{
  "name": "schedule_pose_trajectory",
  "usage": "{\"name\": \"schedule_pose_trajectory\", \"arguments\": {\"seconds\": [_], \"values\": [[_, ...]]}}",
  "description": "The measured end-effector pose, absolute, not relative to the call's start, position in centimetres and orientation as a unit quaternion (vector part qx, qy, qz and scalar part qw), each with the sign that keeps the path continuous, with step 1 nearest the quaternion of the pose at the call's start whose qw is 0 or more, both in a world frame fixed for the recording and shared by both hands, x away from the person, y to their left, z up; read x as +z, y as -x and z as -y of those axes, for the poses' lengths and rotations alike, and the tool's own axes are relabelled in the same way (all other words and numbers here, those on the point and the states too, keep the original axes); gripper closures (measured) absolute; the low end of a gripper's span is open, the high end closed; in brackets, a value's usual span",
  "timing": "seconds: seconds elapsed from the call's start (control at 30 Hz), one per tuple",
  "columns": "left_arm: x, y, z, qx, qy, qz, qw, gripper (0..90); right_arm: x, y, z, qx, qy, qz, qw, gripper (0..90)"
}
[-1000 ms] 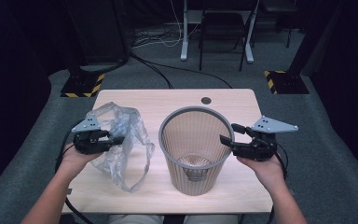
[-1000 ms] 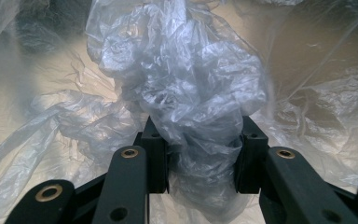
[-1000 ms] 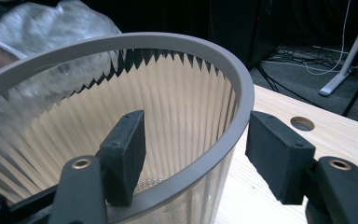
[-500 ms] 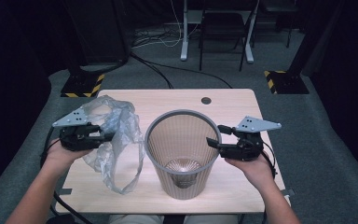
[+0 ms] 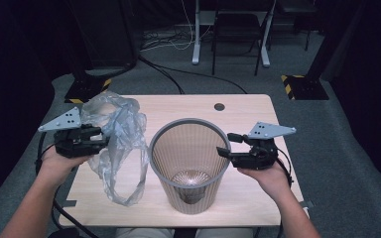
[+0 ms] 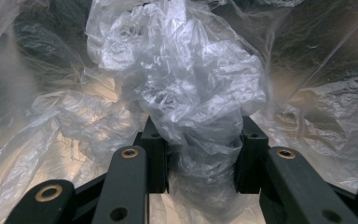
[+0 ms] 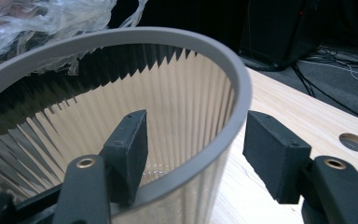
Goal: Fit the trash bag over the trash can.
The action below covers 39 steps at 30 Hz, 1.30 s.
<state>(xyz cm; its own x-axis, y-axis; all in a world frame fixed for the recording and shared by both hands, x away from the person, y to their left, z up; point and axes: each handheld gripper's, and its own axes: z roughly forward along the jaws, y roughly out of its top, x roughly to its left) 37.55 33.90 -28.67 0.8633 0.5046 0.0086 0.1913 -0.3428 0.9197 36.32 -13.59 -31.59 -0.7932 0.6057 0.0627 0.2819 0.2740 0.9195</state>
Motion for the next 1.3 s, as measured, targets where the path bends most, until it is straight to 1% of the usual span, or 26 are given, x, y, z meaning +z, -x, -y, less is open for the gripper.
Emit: {"name": "schedule_pose_trajectory", "arguments": {"seconds": [0.2,0.4,0.57,0.83,1.13,1.23,1.3], "values": [[-28.1,-37.5,-32.9,0.137,-0.802,-0.201,0.545,63.8,-30.8,-36.0,14.5,0.543,-0.279,-0.774,0.166,39.9],[-27.4,-37.6,-30.9,0.129,-0.805,-0.185,0.549,63.8,-29.4,-35.3,14.6,0.561,-0.275,-0.764,0.160,36.2],[-26.9,-37.9,-28.4,0.119,-0.810,-0.165,0.549,63.8,-28.4,-34.7,14.2,0.574,-0.255,-0.764,0.148,35.2],[-26.5,-38.4,-24.0,0.100,-0.822,-0.130,0.545,63.5,-27.7,-34.3,14.4,0.577,-0.248,-0.762,0.155,35.2],[-26.4,-39.0,-20.0,0.080,-0.832,-0.106,0.538,63.0,-27.7,-34.2,15.9,0.579,-0.260,-0.755,0.167,35.2],[-26.4,-39.4,-18.9,0.075,-0.839,-0.104,0.529,59.4,-27.7,-34.1,16.4,0.581,-0.265,-0.751,0.170,35.3],[-26.6,-39.6,-18.4,0.074,-0.842,-0.107,0.524,52.2,-27.6,-34.1,16.7,0.584,-0.268,-0.747,0.171,35.4]]}}
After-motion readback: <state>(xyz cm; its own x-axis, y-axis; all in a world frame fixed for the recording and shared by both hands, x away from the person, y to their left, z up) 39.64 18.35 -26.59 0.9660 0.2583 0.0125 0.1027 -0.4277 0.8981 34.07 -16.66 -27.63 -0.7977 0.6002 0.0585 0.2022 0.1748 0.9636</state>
